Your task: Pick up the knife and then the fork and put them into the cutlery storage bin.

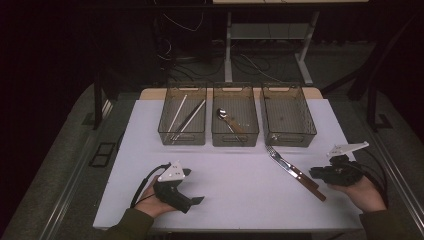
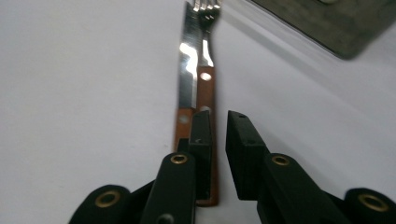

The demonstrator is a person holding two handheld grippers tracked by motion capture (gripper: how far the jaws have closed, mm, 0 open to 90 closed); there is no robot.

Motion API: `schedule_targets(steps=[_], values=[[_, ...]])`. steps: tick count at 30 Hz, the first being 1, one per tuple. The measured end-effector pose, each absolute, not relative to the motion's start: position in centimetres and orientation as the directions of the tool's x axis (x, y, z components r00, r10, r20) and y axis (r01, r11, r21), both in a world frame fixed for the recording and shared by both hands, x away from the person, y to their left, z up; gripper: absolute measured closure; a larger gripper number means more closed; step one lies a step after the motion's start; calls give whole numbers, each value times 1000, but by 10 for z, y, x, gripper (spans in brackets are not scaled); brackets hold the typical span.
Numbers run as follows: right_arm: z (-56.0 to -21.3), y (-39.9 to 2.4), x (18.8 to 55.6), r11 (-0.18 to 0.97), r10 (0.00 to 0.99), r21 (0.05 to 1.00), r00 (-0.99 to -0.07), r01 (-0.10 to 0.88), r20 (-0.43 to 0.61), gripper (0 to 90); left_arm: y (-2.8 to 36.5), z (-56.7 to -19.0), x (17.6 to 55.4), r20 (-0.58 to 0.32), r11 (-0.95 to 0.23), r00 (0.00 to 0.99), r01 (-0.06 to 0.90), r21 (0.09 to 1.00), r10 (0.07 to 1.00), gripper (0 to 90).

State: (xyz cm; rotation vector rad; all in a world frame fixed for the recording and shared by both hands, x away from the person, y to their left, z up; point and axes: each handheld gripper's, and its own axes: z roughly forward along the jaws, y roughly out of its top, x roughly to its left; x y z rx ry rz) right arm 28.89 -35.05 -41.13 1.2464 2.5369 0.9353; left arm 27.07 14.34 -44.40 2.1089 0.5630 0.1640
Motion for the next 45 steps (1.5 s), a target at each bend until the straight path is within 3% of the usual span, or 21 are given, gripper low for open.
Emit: schedule_targets(steps=[9,31,37,45], values=[[-421,-325,291,513,723,571,-681,641,114,781,144,-444,270,-96,-469,886,329,819,453,0],[-432,-314,292,608,700,503,-713,615,26,749,145,-443,271,-100,-467,887,329,821,450,0],[-429,-309,303,643,684,421,-727,640,60,723,144,-443,271,-102,-466,887,330,821,450,0],[-422,-286,322,725,660,226,-750,651,41,716,144,-443,271,-101,-467,888,329,821,448,0]])
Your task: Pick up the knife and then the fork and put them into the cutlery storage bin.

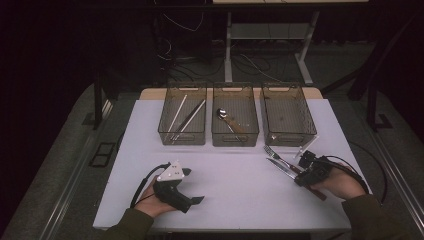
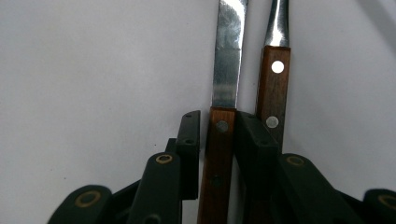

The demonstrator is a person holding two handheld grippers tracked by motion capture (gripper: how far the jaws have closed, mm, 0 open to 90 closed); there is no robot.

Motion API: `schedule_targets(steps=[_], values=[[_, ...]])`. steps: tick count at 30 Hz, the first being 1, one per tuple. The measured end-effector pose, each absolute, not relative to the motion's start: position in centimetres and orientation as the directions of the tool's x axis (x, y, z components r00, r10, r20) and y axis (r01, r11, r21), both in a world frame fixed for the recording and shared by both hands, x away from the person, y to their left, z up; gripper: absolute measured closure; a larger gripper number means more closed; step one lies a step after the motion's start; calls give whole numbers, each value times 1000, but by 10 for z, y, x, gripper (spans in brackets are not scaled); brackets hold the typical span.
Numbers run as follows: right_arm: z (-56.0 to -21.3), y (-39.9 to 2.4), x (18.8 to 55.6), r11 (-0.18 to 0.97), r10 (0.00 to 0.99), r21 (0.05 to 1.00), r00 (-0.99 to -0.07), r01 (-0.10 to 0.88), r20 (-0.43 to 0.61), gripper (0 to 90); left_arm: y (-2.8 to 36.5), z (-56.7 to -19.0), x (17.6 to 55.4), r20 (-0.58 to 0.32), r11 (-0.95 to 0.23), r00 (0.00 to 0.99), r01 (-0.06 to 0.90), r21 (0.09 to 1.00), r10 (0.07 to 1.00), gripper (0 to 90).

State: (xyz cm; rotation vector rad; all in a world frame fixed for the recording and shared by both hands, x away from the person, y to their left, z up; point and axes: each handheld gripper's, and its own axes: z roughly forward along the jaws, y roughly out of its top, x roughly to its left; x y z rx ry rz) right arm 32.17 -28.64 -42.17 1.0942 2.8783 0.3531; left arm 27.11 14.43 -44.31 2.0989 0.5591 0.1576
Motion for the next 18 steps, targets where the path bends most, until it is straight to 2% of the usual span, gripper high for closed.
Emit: schedule_targets(steps=[5,9,13,18], values=[[-420,-274,329,752,650,125,-759,647,21,721,144,-443,271,-102,-465,888,329,822,448,0],[-420,-270,332,759,648,90,-762,645,-10,771,144,-443,272,-101,-467,889,327,822,446,0],[-420,-271,331,746,661,103,-750,658,4,774,146,-444,273,-102,-464,888,330,822,449,0],[-420,-279,330,719,677,183,-735,671,37,774,147,-444,274,-111,-457,886,334,824,449,0]])
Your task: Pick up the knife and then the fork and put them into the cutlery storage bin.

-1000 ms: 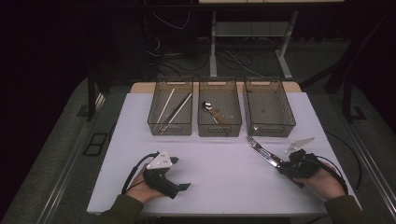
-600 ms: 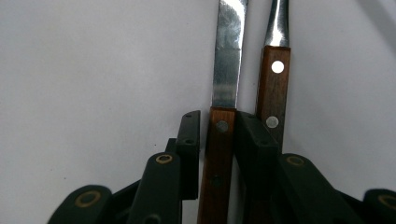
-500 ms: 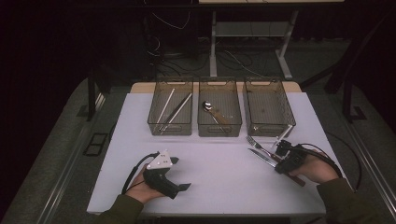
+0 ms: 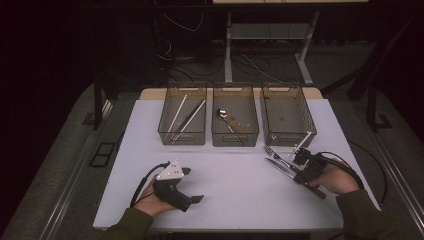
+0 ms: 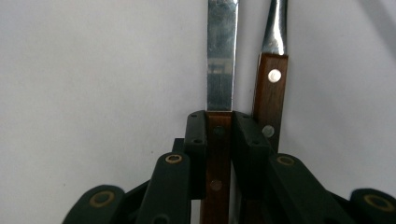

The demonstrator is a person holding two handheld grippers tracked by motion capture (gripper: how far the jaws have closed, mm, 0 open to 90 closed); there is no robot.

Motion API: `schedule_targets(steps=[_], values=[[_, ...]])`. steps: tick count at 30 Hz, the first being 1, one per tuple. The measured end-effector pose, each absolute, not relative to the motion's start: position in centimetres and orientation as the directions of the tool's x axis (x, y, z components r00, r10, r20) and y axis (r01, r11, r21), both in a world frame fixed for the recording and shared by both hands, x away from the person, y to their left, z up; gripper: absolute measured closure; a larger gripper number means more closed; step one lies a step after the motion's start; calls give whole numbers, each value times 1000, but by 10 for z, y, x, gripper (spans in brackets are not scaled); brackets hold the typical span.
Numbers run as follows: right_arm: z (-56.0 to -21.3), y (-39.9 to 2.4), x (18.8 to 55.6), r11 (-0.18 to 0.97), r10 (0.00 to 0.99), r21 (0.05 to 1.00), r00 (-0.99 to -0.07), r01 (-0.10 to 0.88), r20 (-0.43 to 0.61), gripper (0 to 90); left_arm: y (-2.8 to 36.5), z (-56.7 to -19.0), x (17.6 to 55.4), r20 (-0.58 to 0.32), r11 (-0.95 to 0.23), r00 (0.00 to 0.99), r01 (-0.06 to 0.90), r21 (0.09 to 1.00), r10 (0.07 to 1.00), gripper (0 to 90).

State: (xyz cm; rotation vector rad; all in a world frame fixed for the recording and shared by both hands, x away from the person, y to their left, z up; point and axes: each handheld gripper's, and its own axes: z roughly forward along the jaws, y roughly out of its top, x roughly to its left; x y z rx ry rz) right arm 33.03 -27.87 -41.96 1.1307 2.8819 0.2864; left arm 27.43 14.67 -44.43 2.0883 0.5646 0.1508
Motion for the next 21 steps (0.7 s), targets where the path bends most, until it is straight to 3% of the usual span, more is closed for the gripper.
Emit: schedule_targets(steps=[21], values=[[-403,-297,328,596,698,443,-705,670,128,777,153,-444,277,-106,-461,885,335,822,454,0]])
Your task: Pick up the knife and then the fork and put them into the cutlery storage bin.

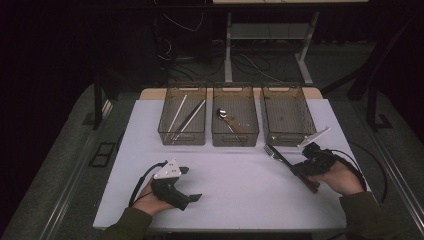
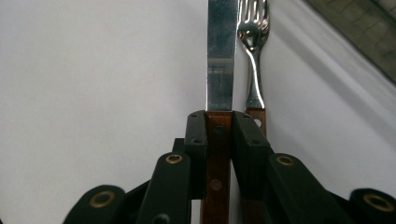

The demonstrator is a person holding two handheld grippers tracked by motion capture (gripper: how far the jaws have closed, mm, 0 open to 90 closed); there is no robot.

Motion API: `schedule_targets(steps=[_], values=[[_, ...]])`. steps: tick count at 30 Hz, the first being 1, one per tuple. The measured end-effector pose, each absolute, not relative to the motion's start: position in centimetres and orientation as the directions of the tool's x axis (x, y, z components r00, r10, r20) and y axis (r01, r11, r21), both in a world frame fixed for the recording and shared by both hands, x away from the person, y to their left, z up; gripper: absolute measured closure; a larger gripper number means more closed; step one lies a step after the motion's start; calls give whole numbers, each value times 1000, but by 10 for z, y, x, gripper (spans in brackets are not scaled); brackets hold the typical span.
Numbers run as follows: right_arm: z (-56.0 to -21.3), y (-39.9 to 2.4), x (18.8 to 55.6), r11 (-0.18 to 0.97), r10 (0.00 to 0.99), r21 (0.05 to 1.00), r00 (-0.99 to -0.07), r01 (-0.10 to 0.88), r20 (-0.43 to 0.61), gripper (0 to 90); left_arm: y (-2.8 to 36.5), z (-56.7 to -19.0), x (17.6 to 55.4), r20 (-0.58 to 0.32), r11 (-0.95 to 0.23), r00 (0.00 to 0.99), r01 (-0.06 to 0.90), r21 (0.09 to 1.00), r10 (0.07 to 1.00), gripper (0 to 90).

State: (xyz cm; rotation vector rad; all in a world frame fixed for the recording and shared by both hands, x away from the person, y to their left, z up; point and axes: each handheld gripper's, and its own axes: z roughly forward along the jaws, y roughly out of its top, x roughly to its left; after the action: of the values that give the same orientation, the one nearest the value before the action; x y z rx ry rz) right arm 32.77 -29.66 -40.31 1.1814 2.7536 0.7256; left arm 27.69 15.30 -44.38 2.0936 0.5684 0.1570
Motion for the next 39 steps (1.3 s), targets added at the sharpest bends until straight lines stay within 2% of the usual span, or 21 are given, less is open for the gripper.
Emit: schedule_targets(steps=[10,16,25,39], values=[[-393,-306,327,505,698,566,-694,651,176,777,153,-444,276,-108,-459,887,333,824,450,0],[-387,-312,327,451,713,631,-680,631,171,776,152,-444,276,-108,-458,886,333,824,451,0],[-374,-327,334,307,769,748,-617,588,169,775,153,-444,276,-112,-452,882,339,825,458,0],[-351,-335,355,196,817,820,-552,538,167,774,150,-444,276,-116,-444,882,339,829,457,0]])
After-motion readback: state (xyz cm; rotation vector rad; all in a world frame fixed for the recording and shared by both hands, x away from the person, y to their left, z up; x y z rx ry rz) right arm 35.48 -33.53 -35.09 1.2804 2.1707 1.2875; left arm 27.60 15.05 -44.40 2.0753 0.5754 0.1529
